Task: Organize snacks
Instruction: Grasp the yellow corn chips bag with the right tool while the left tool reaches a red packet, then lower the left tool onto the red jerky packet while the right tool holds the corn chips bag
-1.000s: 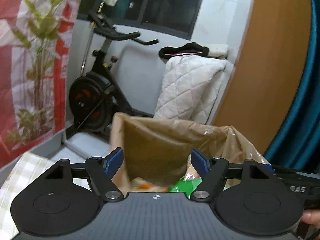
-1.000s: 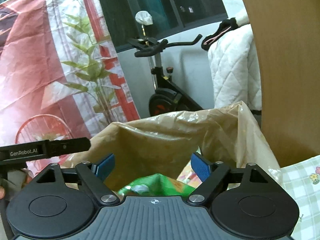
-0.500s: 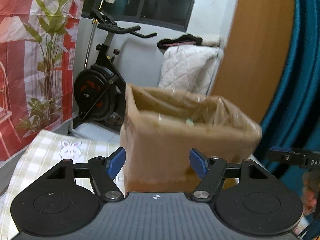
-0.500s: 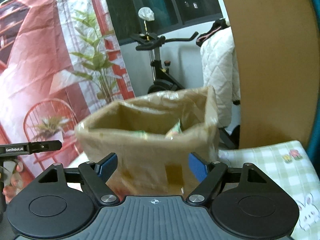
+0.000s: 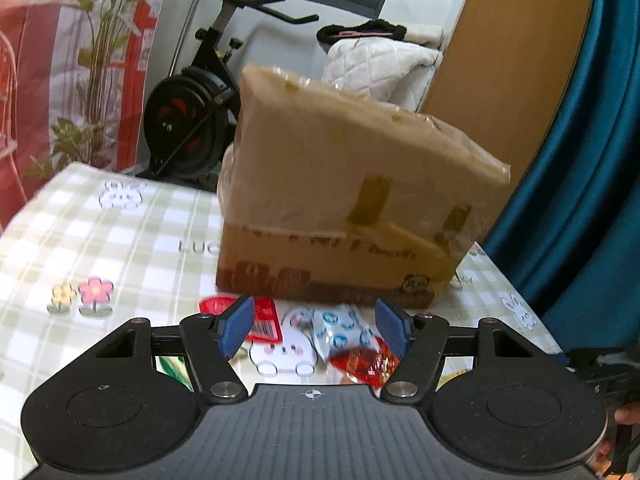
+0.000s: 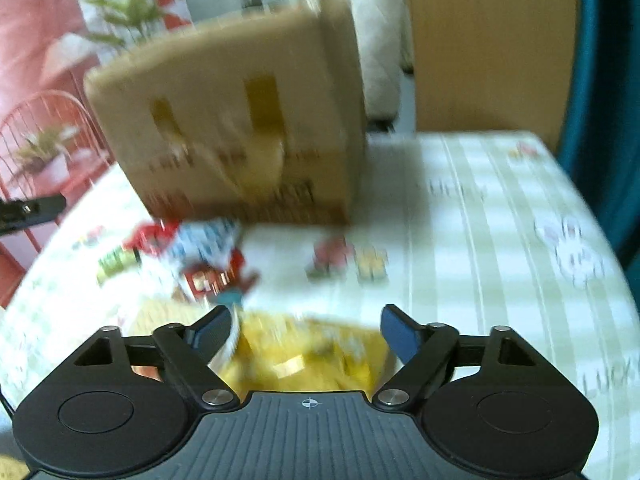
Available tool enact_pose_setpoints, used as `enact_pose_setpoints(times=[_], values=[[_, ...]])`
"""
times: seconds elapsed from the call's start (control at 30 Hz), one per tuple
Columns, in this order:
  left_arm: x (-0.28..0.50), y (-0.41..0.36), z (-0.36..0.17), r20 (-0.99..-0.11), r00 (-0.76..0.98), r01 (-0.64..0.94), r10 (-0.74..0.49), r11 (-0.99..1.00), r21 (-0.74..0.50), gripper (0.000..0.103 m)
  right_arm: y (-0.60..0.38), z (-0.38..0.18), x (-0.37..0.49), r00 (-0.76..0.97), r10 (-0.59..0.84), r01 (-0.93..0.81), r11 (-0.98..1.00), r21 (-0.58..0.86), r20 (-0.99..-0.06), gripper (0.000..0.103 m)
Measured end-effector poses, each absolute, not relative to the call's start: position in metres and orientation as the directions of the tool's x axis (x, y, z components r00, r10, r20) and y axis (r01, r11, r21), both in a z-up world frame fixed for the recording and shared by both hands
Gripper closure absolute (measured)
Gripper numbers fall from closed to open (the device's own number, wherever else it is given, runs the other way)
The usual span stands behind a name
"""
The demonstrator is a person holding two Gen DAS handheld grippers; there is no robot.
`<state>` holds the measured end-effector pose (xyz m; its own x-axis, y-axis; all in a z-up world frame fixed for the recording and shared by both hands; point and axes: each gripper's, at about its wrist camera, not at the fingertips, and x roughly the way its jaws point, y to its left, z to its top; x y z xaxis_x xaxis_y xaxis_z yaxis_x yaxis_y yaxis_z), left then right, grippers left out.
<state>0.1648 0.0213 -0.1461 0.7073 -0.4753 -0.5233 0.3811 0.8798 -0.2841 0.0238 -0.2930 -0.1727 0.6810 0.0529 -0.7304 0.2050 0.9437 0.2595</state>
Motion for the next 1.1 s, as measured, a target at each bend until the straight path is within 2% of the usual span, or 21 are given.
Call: enact_pose_setpoints(times=[0.07,0.17,0.2,0.23,0.27,0.37,0.6,0.8,0.97,1.0,1.07,1.1], values=[[0.162,0.022,-0.151,-0.531,0.703,0.377,-0.473,0.881,-0.287,0.034,-0.292,-0.182,0.019,0.658,0.059,0.222,0.938,0.268,-0.751,0.01],[0.159,0.025,-0.158,-0.548,0.695,0.367,-0.465,0.885,-0.286,0.038,-0.294,-0.195,0.015,0.642,0.102,0.248,0.911,0.331,-0.76,0.009],[0.159,0.025,-0.159,-0.554,0.692,0.365,-0.464,0.886,-0.286,0.041,-0.294,-0.199,0.015,0.635,0.113,0.251,0.905,0.342,-0.764,0.01],[0.157,0.025,-0.161,-0.56,0.687,0.367,-0.464,0.886,-0.285,0.048,-0.294,-0.202,0.016,0.627,0.118,0.256,0.903,0.346,-0.77,0.017],[0.156,0.027,-0.163,-0.563,0.684,0.368,-0.464,0.886,-0.283,0.049,-0.292,-0.204,0.017,0.623,0.122,0.256,0.902,0.349,-0.772,0.026],[0.153,0.027,-0.17,-0.578,0.676,0.361,-0.456,0.89,-0.279,0.049,-0.292,-0.205,0.016,0.646,0.126,0.253,0.895,0.368,-0.753,0.031],[0.149,0.021,-0.195,-0.634,0.635,0.351,-0.441,0.896,-0.272,0.051,-0.295,-0.197,0.029,0.736,0.058,0.215,0.925,0.314,-0.674,0.032],[0.137,-0.003,-0.214,-0.661,0.62,0.402,-0.422,0.895,-0.194,0.049,-0.291,-0.209,0.041,0.811,-0.005,0.159,0.965,0.211,-0.585,0.032],[0.132,-0.008,-0.225,-0.694,0.605,0.4,-0.39,0.903,-0.158,0.048,-0.305,-0.227,0.038,0.831,0.005,0.193,0.936,0.295,-0.557,0.032],[0.131,-0.01,-0.226,-0.698,0.604,0.404,-0.384,0.903,-0.147,0.045,-0.308,-0.23,0.034,0.843,0.013,0.19,0.928,0.319,-0.538,0.032],[0.129,-0.015,-0.226,-0.697,0.61,0.419,-0.379,0.9,-0.123,0.032,-0.312,-0.234,0.029,0.852,0.026,0.181,0.923,0.34,-0.523,0.032],[0.129,-0.017,-0.226,-0.692,0.614,0.424,-0.379,0.898,-0.115,0.031,-0.312,-0.235,0.028,0.856,0.03,0.177,0.922,0.346,-0.516,0.032]])
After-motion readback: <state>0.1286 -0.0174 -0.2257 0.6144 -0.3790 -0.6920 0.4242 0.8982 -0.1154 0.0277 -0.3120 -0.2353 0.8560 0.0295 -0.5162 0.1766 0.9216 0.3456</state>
